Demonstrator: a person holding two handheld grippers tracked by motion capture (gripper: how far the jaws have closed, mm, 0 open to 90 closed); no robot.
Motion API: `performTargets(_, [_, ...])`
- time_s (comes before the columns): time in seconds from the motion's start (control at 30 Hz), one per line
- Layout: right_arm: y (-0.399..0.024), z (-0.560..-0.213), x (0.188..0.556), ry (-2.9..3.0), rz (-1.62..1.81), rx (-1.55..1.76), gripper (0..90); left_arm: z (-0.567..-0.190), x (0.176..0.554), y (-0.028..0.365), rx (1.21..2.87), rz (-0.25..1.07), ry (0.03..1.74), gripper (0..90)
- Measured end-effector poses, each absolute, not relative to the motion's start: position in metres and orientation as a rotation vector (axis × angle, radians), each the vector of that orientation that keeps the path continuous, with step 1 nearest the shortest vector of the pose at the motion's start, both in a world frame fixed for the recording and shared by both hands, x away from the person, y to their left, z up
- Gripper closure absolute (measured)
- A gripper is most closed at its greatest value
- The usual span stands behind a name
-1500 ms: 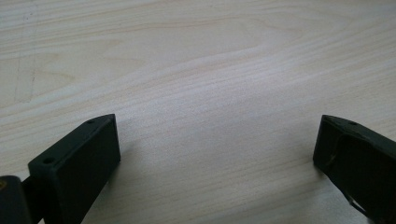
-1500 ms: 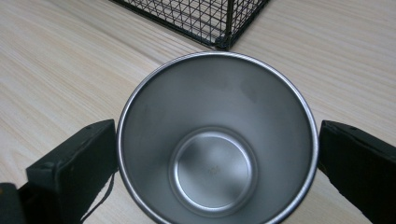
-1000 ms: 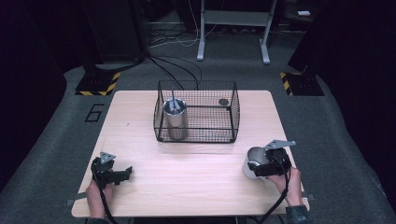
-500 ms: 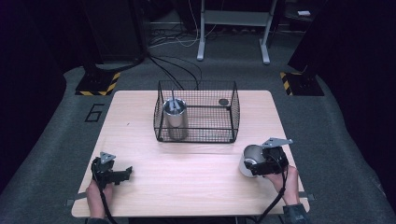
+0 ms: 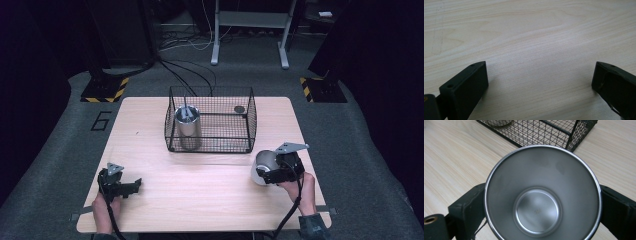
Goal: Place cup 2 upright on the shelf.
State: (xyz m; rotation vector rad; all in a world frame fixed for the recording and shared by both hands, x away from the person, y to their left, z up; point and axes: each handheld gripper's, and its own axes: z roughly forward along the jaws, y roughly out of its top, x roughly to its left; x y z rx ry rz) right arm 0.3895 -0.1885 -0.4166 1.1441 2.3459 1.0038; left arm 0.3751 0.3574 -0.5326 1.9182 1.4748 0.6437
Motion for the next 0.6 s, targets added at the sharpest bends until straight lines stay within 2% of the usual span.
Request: performTargets(0.6, [-0.161, -0.394, 0.406, 2.376, 1.038, 1.064, 5.6, -0.533, 0.375, 0.357, 1.916, 0.640, 1.475, 0.6])
